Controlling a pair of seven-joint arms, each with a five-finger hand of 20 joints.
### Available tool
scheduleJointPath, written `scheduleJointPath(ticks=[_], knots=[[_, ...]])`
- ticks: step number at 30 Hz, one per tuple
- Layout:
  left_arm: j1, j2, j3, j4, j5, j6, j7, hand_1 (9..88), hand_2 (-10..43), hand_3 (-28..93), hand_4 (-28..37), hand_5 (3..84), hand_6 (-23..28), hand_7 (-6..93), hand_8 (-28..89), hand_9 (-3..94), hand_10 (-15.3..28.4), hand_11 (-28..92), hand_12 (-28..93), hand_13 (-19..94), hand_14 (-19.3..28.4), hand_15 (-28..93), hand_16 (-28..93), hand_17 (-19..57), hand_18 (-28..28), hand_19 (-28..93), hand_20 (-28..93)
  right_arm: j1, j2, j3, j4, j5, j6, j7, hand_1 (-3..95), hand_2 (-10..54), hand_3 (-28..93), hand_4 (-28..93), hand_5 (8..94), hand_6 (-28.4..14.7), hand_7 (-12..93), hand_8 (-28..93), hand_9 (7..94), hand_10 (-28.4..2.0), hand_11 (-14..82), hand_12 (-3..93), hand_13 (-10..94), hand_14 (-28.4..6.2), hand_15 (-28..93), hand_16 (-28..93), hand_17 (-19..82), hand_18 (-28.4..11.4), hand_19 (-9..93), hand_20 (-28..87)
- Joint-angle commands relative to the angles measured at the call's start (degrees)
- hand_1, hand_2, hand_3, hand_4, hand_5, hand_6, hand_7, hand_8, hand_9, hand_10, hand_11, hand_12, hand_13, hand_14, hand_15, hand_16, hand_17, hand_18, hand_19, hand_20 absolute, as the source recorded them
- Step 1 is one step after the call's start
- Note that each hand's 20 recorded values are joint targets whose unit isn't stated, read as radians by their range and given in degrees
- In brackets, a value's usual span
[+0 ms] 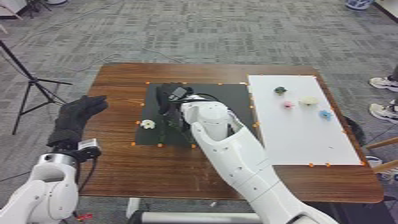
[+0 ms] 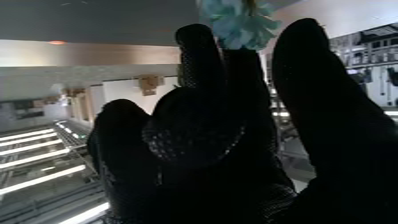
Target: Arrange flowers
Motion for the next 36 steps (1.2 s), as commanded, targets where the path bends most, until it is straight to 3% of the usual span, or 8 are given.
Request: scheduleJointPath(ticks=[1, 13, 17, 21, 24, 27, 28, 36], knots=[[0.14, -0.04, -0.26, 0.17, -0.04, -0.08, 0.05, 23.8, 15.5, 69, -28.3, 55.7, 3.1, 16.0, -8, 54.8, 14.5, 20, 11, 40, 16.0, 17, -3, 8.8, 9.8, 4, 17, 0.53, 0.28, -1.01, -1.27, 1.29, -0.81, 0.59, 43.5, -8.6, 65, -17, 65.8, 0.5, 17, -5, 71.9, -10.7, 9.9, 8.8, 93, -1.4, 59, 33, 64, -14.5, 93, 59], [1.53, -0.5, -1.21, -0.47, -0.27, 0.49, 0.58, 23.5, 15.3, 69, -28.3, 55.5, 3.0, 16.1, -8, 54.8, 14.5, 21, 11, 40, 16.1, 17, -2, 8.8, 9.8, 4, 17, 3.36, 3.78, -4.09, -3.82, 6.25, -0.56, 1.7, 40.9, -9.4, 66, -16, 61.0, 1.4, 18, -12, 69.9, -11.7, 9.7, 9.1, 93, -0.9, 57, 32, 64, -14.5, 93, 58], [2.26, -0.57, -1.95, -0.56, -0.71, 1.07, 0.73, 23.4, 15.2, 69, -28.3, 55.4, 3.0, 16.1, -8, 54.6, 14.6, 21, 11, 40, 16.0, 17, -2, 8.7, 9.8, 4, 17, 6.45, 9.61, -7.29, -8.49, 13.88, -0.05, 4.54, 40.6, -9.5, 66, -15, 60.5, 1.5, 18, -12, 69.3, -11.9, 9.7, 9.3, 93, -0.9, 57, 33, 64, -14.6, 93, 58], [3.29, -0.64, -2.97, -0.74, -1.68, 2.53, 0.68, 22.6, 17.7, 67, -28.3, 55.5, 3.0, 16.0, -8, 54.6, 14.5, 20, 11, 40, 16.0, 17, -2, 8.7, 9.8, 4, 17, 8.3, 16.97, -7.64, -16.15, 20.64, 0.71, 6.16, 39.9, -9.5, 65, -15, 60.2, 1.4, 18, -12, 68.4, -11.6, 9.9, 10.1, 90, -2.0, 58, 33, 61, -15.1, 93, 57], [3.8, -0.61, -3.21, -1.09, -2.91, 5.1, 0.72, 21.9, 26.8, 64, -28.3, 56.7, 2.5, 16.0, -8, 55.6, 14.5, 20, 11, 41, 16.1, 17, -2, 8.9, 9.8, 4, 17, 7.89, 23.18, -6.2, -22.33, 26.22, 2.89, 7.53, 39.6, -9.5, 65, -15, 59.5, 0.7, 18, -11, 67.6, -11.8, 9.7, 11.6, 84, -4.5, 56, 31, 54, -17.0, 93, 49], [4.65, -0.72, -3.96, -1.56, -2.72, 6.16, 0.39, 23.0, 30.6, 62, -28.3, 57.7, 2.1, 16.7, -8, 56.8, 14.8, 20, 11, 42, 16.1, 18, -2, 9.4, 9.5, 4, 17, 6.02, 28.74, -3.26, -27.35, 28.81, 4.29, 8.16, 37.6, -9.5, 65, -15, 58.5, 0.1, 18, -11, 65.2, -12.5, 9.7, 12.4, 74, -10.0, 47, 28, 39, -20.4, 80, 43], [4.76, -0.82, -4.21, -1.6, -2.45, 5.87, 0.26, 23.2, 31.1, 62, -28.3, 57.7, 2.1, 16.6, -8, 57.1, 14.7, 20, 11, 42, 16.2, 18, -2, 9.5, 9.5, 4, 17, 4.77, 30.47, -1.6, -29.0, 29.07, 4.44, 8.09, 36.8, -9.5, 65, -16, 58.2, 0.0, 18, -11, 64.4, -12.6, 9.7, 12.6, 71, -11.0, 44, 28, 36, -20.8, 76, 43], [6.56, -1.9, -5.14, -2.8, -1.93, 5.97, 0.26, 22.9, 31.7, 63, -28.3, 58.3, 2.3, 16.8, -8, 57.5, 14.6, 20, 11, 42, 16.2, 18, -3, 9.7, 9.4, 4, 17, -8.05, 41.58, 13.6, -36.18, 30.98, 5.88, 9.27, 28.4, -9.5, 67, -19, 47.6, -2.1, 14, -10, 51.2, -15.0, 6.5, 13.6, 55, -15.1, 30, 25, 25, -21.6, 58, 41]])
